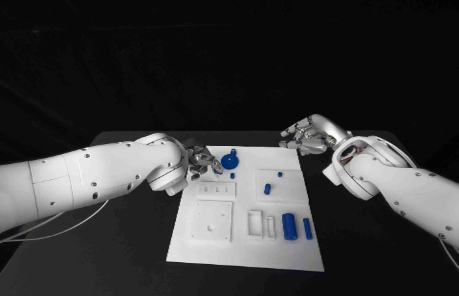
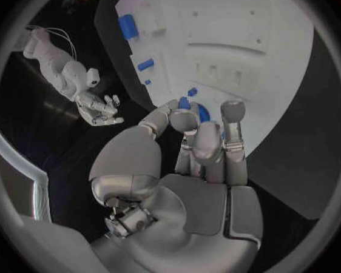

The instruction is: Assemble the parts on the task board

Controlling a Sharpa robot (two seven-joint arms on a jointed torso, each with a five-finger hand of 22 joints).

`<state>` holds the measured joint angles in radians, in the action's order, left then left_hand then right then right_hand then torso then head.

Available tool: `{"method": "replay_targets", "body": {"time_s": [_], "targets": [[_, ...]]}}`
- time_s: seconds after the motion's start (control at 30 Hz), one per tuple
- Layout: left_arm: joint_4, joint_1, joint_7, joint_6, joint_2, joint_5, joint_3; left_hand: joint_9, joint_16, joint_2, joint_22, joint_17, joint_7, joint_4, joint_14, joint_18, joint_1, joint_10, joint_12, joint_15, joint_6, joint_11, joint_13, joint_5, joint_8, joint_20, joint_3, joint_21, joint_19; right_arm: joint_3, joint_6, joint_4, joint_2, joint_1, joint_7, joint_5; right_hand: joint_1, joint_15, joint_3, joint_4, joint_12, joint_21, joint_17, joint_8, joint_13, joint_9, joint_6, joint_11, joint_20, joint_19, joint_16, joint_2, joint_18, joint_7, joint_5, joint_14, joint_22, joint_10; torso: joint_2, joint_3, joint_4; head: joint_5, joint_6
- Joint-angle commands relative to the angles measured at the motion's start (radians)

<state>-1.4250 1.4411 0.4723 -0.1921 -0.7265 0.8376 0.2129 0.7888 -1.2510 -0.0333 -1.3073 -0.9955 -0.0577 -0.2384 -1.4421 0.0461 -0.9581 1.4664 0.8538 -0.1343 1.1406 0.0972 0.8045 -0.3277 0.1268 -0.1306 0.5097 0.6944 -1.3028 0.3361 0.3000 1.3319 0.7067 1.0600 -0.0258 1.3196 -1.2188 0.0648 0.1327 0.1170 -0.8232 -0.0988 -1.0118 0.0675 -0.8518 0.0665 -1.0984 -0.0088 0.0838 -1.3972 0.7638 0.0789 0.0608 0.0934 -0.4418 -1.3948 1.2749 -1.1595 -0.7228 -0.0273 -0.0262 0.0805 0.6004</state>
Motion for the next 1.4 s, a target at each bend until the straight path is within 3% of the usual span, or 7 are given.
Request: {"method": "replay_targets", "body": {"time_s": [0.03,0.33,0.53,0.77,0.97,1.13,1.4], "targets": [[-0.03,0.0,0.035,-0.03,-0.017,0.089,0.006,0.416,0.002,0.012,-0.036,-0.003,0.112,0.02,-0.005,0.01,-0.007,0.044,0.005,0.0,0.131,0.008,0.004,-0.002,0.058,0.0,0.032,0.002,-0.005,0.007,0.007,0.009,0.005,0.003,0.003,-0.02,0.003,0.004,-0.008,-0.01,-0.008,0.007,-0.001,-0.005,-0.007,-0.001,0.005,0.0,0.002,-0.008,0.008,0.001,0.003,0.001,-0.006,0.0,0.007,0.003,-0.002,0.0003,0.0024,0.004,0.008],[-0.054,-0.006,0.044,-0.042,-0.037,0.122,0.018,0.429,0.0,0.021,-0.039,-0.02,0.114,0.025,-0.01,0.016,-0.012,0.044,0.021,0.002,0.146,0.007,0.002,-0.007,0.045,0.008,0.033,0.018,-0.007,0.018,0.013,0.022,0.007,0.019,-0.002,-0.016,0.002,0.003,-0.018,-0.019,-0.005,0.016,0.002,-0.005,-0.006,-0.001,0.008,0.001,0.001,-0.008,0.006,0.004,0.003,0.001,-0.017,0.002,0.013,0.005,-0.001,-0.001,0.0012,0.013,0.019],[-0.047,-0.029,0.045,-0.055,-0.025,0.132,0.022,0.43,-0.001,0.018,-0.04,-0.022,0.113,0.03,-0.011,0.015,-0.009,0.044,0.023,0.006,0.15,0.005,-0.002,-0.004,0.041,0.012,0.033,0.022,-0.006,0.02,0.014,0.029,0.002,0.022,-0.004,-0.01,0.003,0.003,-0.023,-0.025,-0.005,0.021,0.004,-0.005,-0.006,-0.001,0.008,0.001,0.001,-0.008,0.005,0.005,0.002,0.001,-0.034,0.003,0.015,0.005,-0.002,-0.0016,-0.0007,0.019,0.024],[-0.021,-0.053,0.042,-0.061,0.0,0.137,0.023,0.431,0.001,0.017,-0.039,-0.021,0.113,0.032,-0.011,0.017,-0.009,0.044,0.023,0.006,0.151,0.005,-0.006,0.008,0.039,0.013,0.03,0.022,-0.004,0.021,0.011,0.032,-0.006,0.023,-0.006,-0.005,0.001,0.003,-0.025,-0.028,-0.005,0.023,0.005,-0.005,-0.005,-0.001,0.007,0.001,0.001,-0.009,0.005,0.005,0.002,0.001,-0.038,0.003,0.017,0.005,-0.001,-0.0005,0.0002,0.012,0.031],[-0.005,-0.057,0.043,-0.053,0.013,0.137,0.023,0.432,0.002,0.014,-0.038,-0.021,0.113,0.035,-0.011,0.017,-0.009,0.044,0.022,0.007,0.152,0.004,-0.01,0.008,0.036,0.013,0.029,0.021,-0.003,0.021,0.009,0.037,-0.009,0.024,-0.01,0.011,-0.001,0.003,-0.024,-0.028,-0.005,0.024,0.006,-0.005,-0.005,0.0,0.006,0.001,0.001,-0.009,0.005,0.005,0.002,0.001,-0.038,0.003,0.018,0.006,-0.001,-0.0022,-0.0004,0.011,0.038],[0.009,-0.058,0.045,-0.044,0.029,0.136,0.024,0.432,0.003,0.012,-0.038,-0.021,0.113,0.039,-0.011,0.017,-0.005,0.044,0.023,0.007,0.153,0.004,-0.011,0.016,0.035,0.014,0.027,0.022,-0.002,0.021,0.011,0.04,-0.012,0.024,-0.012,0.018,-0.001,0.003,-0.021,-0.03,-0.005,0.025,0.006,-0.005,-0.005,-0.001,0.007,0.001,0.001,-0.009,0.005,0.004,0.002,0.001,-0.036,0.003,0.019,0.006,-0.001,0.0003,0.0013,0.002,0.043],[0.023,-0.061,0.048,-0.027,0.043,0.133,0.025,0.434,0.004,0.01,-0.037,-0.02,0.113,0.041,-0.011,0.017,-0.005,0.043,0.022,0.007,0.152,0.004,-0.014,0.023,0.034,0.014,0.026,0.019,-0.001,0.021,0.009,0.043,-0.014,0.024,-0.013,0.024,-0.005,0.003,-0.01,-0.026,-0.004,0.026,0.007,-0.005,-0.005,-0.001,0.011,0.001,0.001,-0.008,0.005,0.006,0.002,0.002,-0.035,0.004,0.021,0.007,0.0,-0.0003,0.0027,-0.004,0.046]]}}
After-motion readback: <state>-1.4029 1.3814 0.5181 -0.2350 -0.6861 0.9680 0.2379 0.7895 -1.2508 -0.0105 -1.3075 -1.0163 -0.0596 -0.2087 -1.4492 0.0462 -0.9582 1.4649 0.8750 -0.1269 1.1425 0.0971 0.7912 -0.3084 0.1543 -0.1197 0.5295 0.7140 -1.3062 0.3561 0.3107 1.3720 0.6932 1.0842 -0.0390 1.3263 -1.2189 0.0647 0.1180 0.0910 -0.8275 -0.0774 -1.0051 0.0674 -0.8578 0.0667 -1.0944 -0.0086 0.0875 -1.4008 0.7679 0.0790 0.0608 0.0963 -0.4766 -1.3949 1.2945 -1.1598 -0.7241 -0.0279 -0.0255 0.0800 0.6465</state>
